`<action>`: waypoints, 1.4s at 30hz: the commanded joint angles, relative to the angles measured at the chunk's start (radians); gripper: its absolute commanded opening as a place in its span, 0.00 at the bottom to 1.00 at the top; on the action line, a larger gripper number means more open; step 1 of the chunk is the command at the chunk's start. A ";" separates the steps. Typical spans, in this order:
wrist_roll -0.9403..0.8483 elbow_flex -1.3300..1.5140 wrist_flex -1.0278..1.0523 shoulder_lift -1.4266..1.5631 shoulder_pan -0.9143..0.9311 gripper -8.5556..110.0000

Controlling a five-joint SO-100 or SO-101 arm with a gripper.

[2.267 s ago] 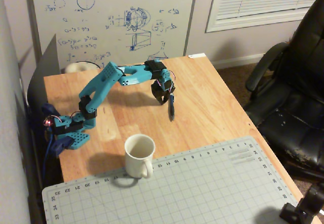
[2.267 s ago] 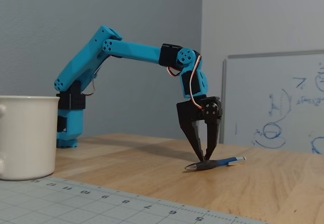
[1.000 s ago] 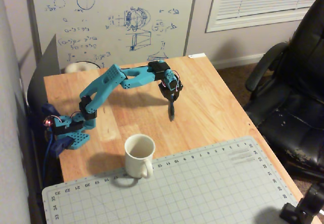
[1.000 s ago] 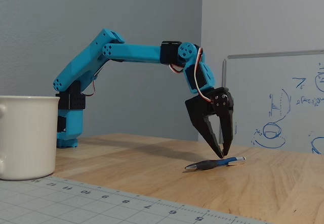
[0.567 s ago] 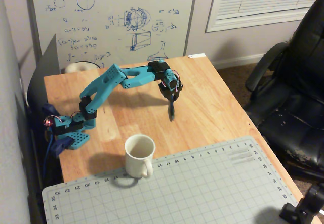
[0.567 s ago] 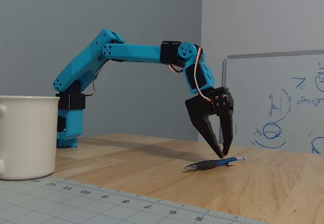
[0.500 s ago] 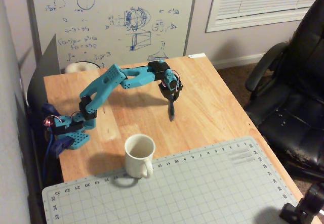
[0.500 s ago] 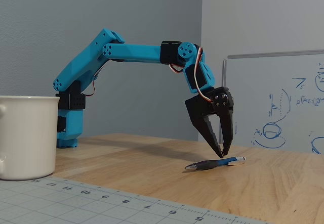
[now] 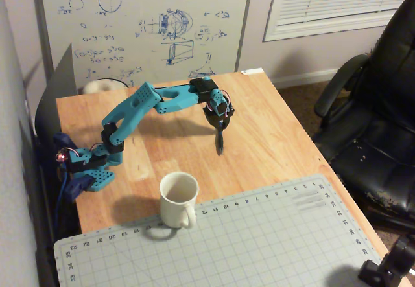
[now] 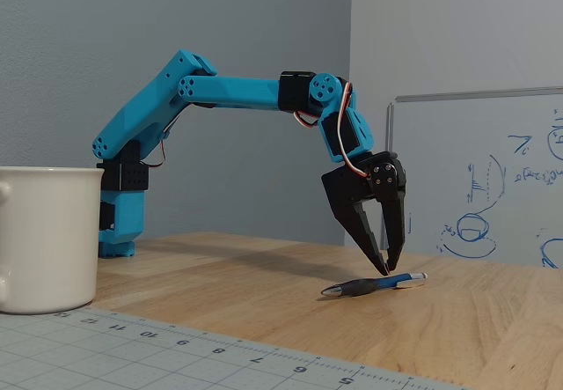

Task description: Touch the pen.

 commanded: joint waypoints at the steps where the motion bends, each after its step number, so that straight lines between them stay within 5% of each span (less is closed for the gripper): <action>1: -0.009 -0.011 0.000 0.038 -0.006 0.08; 23: -0.002 0.005 0.012 0.094 -0.005 0.08; 32: -0.011 0.025 0.364 0.160 0.000 0.08; 42: -0.011 0.025 0.465 0.178 -0.005 0.08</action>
